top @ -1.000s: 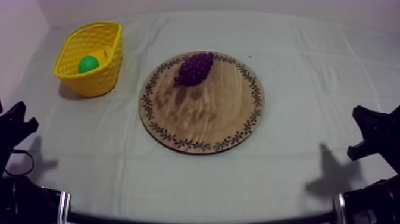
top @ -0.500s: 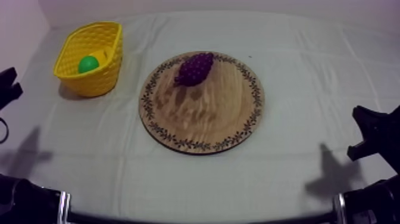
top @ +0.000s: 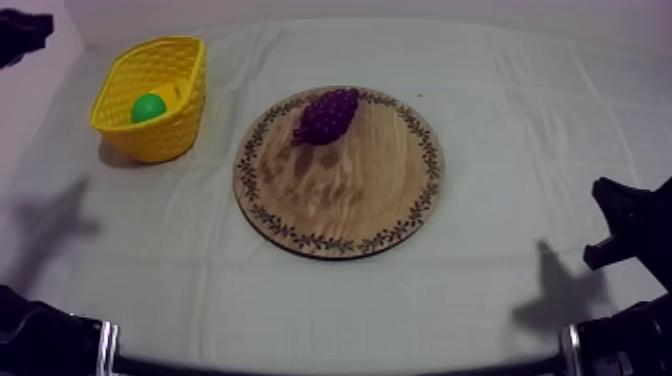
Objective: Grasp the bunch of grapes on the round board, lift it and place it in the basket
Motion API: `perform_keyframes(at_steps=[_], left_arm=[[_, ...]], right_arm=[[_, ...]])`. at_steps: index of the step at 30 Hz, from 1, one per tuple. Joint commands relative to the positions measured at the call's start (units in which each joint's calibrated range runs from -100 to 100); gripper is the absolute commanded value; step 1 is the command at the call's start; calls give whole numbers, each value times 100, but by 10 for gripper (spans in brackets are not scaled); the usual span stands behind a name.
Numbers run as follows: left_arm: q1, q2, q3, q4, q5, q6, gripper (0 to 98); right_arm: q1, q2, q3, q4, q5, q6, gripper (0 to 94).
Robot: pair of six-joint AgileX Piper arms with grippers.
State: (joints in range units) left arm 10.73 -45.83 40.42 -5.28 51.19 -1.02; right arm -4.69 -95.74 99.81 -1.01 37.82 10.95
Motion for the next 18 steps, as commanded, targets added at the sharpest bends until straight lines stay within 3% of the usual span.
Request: perform_keyframes(at_steps=[1,8,18], left_arm=[[114,584,-684,43,96,-96,0],[524,1561,-1545,151,528,-343,0],[1117,2620,-2286,133,828,-494,0]], right_arm=[[2,-1,-3,1,0,1,4],[2,-1,-3,1,0,2,4],[2,-1,-3,1,0,2,4]])
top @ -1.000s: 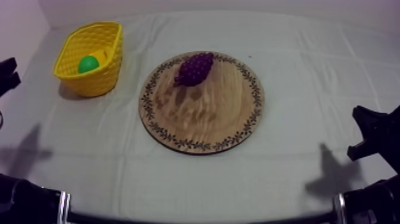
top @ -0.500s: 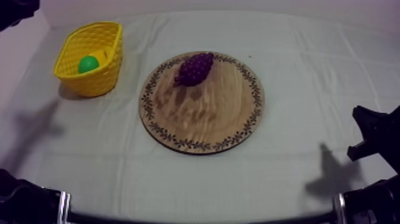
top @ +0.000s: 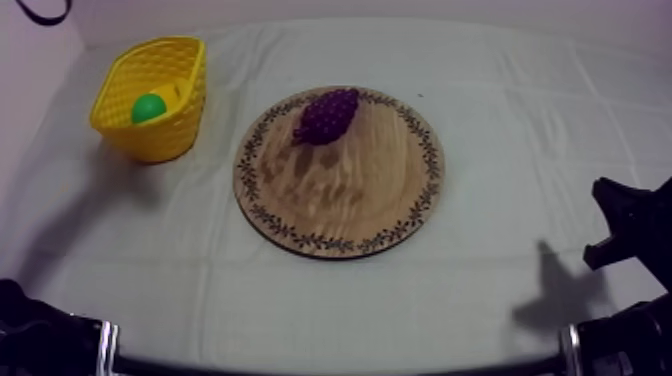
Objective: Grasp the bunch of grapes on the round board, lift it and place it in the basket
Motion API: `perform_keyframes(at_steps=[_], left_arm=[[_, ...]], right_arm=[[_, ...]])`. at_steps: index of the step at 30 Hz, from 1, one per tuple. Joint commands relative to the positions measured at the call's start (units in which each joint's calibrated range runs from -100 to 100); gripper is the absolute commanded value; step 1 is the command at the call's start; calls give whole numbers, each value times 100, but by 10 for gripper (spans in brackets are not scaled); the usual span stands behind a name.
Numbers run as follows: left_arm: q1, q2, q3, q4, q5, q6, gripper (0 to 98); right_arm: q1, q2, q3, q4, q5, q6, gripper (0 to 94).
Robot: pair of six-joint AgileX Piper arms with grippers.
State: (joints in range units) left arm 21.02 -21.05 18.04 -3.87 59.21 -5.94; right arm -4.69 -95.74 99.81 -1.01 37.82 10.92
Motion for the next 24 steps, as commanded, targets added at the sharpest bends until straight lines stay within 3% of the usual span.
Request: perform_keyframes(at_steps=[1,8,18,24], left_arm=[[147,243,-92,-21,57,-5,0],[519,995,-171,-105,136,32,0],[852,1998,-440,-49,163,67,9],[916,2432,-699,-33,234,128,198]], right_arm=[[2,-1,-3,1,0,5,4],[2,-1,-3,1,0,5,4],[2,-1,-3,1,0,4,4],[2,-1,-3,1,0,5,4]])
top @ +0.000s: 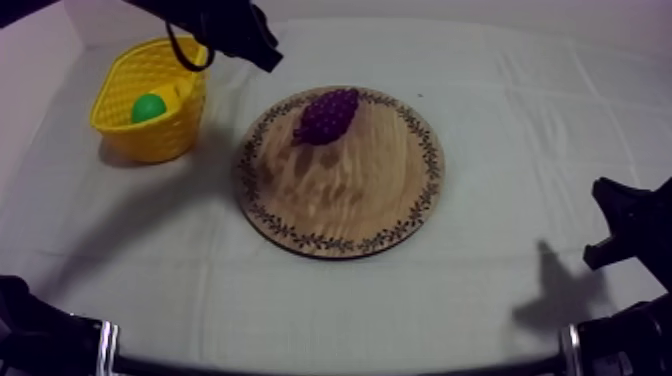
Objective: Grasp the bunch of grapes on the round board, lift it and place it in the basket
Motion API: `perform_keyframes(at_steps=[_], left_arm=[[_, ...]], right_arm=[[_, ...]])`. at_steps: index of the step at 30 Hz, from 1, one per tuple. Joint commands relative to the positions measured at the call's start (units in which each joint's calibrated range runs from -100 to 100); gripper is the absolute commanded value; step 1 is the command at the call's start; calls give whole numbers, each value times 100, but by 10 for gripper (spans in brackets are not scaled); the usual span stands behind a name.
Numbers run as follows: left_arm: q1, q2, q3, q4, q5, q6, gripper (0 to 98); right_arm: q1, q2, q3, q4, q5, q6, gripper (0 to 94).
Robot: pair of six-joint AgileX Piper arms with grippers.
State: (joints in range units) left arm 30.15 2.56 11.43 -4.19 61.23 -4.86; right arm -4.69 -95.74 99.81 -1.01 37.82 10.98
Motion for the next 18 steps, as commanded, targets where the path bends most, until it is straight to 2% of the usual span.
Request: perform_keyframes(at_steps=[1,4,7,9,12,18], left_arm=[[6,129,-79,-1,54,44,242],[11,284,-202,-13,207,139,421],[9,420,-316,-2,504,141,693],[4,505,-394,39,756,78,830],[5,621,-567,81,1021,105,917],[7,900,-872,181,1177,277,957]], right_arm=[[2,-1,-3,1,0,-1,4],[2,-1,-3,1,0,-1,4],[2,-1,-3,1,0,-1,4],[2,-1,-3,1,0,-1,4],[2,-1,-3,1,0,-1,4],[2,-1,-3,1,0,-1,4]])
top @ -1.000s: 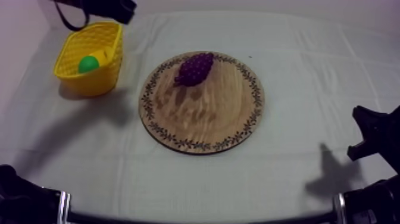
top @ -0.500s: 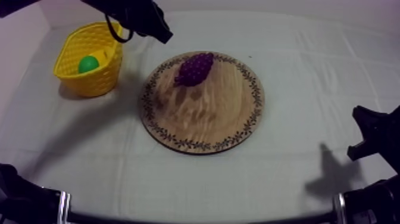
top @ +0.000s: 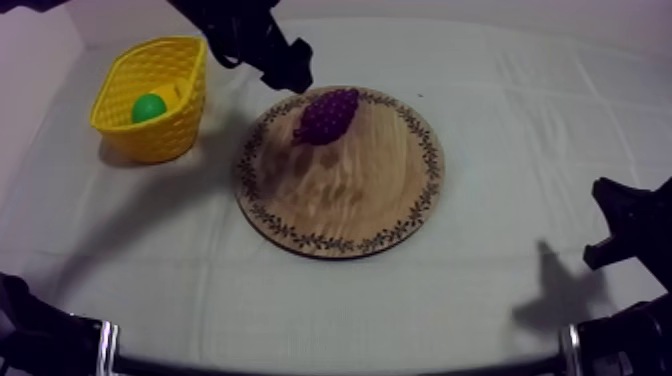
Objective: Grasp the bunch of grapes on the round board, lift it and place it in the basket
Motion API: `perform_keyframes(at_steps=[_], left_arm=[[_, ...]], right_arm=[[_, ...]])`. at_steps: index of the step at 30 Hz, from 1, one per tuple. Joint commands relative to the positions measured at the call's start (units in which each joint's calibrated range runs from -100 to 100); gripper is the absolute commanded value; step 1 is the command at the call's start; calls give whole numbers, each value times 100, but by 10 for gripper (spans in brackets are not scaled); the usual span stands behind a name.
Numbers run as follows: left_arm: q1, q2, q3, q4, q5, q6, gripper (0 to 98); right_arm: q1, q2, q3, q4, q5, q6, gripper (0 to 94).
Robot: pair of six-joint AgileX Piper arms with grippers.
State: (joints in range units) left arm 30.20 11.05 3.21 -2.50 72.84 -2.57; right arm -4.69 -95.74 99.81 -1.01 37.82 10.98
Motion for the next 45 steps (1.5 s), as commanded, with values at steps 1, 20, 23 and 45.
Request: perform_keyframes(at_steps=[1,20,23,45], left_arm=[[4,110,-91,24,22,90,959],[7,1753,-356,54,-1268,426,929],[6,2018,-345,64,-1693,337,902],[223,3203,-1152,-180,-2294,502,853]], right_arm=[[2,-1,-3,1,0,-1,4],[2,-1,-3,1,0,-1,4],[2,-1,-3,1,0,-1,4],[2,-1,-3,1,0,-1,4]])
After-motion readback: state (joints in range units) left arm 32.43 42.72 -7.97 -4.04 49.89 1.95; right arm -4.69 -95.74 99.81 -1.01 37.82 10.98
